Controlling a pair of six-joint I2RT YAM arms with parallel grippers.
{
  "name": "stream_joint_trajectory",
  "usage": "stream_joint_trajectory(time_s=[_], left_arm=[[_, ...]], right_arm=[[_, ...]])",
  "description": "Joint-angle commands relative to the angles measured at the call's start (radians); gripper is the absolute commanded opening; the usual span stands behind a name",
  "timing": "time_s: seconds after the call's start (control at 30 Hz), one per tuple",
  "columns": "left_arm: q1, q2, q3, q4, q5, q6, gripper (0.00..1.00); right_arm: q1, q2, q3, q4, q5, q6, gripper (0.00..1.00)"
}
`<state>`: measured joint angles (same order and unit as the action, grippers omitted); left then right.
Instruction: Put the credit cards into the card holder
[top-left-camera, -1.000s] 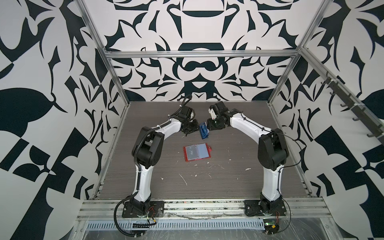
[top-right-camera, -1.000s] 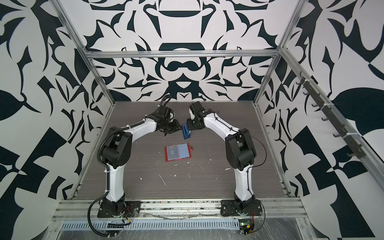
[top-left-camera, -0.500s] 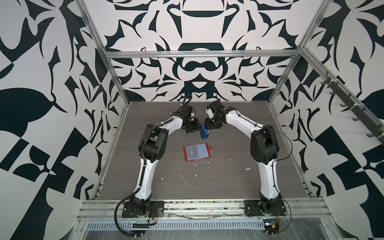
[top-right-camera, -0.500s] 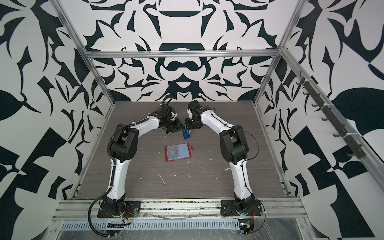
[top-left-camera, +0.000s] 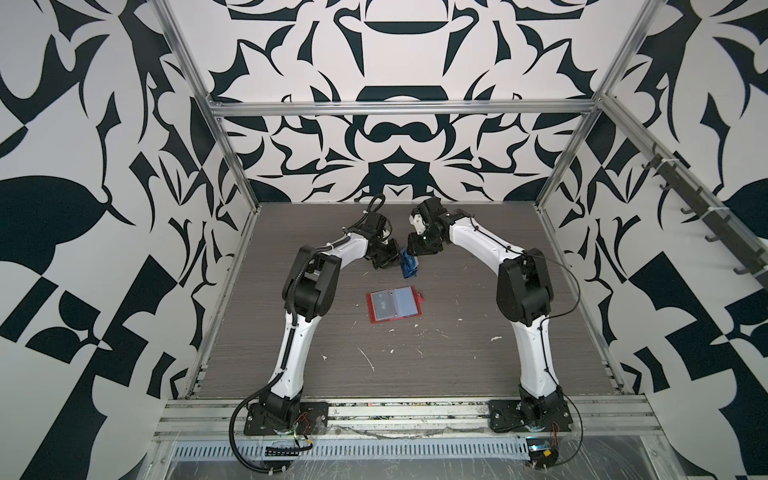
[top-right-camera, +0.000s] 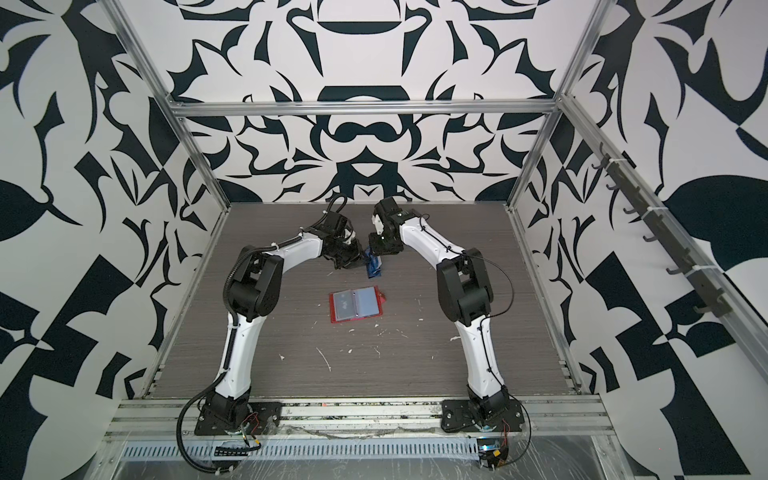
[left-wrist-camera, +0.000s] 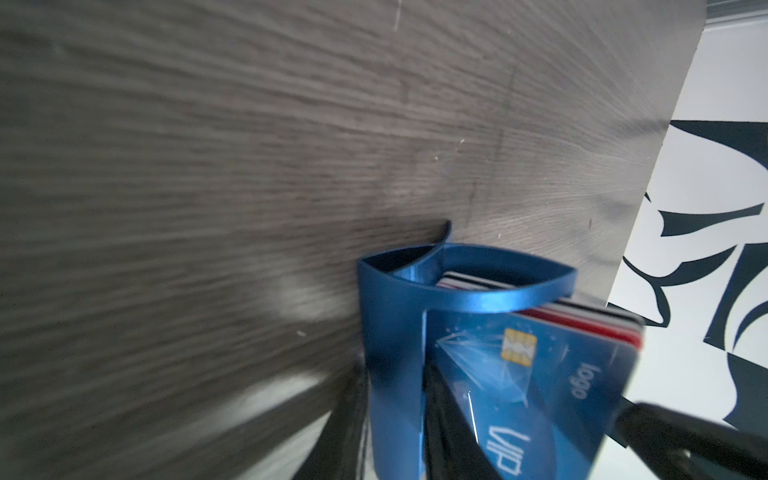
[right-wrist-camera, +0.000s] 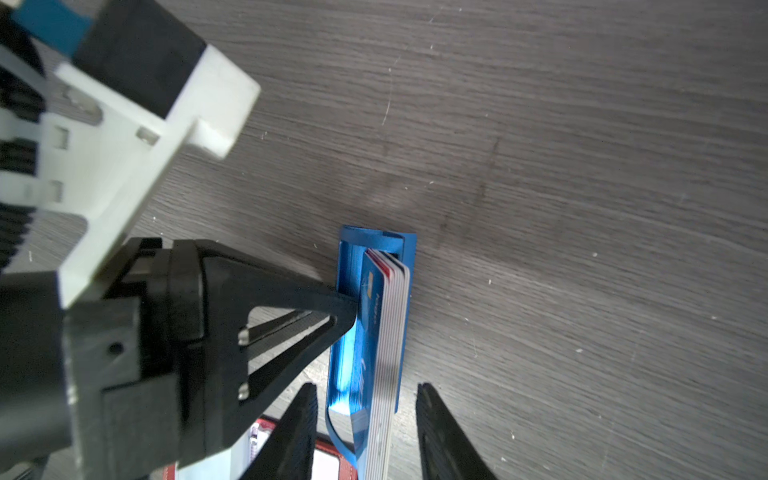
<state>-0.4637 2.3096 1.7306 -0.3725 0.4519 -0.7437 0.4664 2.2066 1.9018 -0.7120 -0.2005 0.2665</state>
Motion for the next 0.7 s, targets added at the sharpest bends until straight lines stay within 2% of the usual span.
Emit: stream_joint_trajectory(time_s=[0.0,0.67], left_arm=[[0.004,0.027,0.013,-0.045,0.007,-0.012,0.26],[0.005,0.053,0.029,-0.113,0.007,0.020,0.24]], right_arm=[[-0.003,0.003,0.042,-0.026,-0.014,-0.010,0.44],[-0.004,0.084,0.126,-0.110,0.055,-0.005,0.42]])
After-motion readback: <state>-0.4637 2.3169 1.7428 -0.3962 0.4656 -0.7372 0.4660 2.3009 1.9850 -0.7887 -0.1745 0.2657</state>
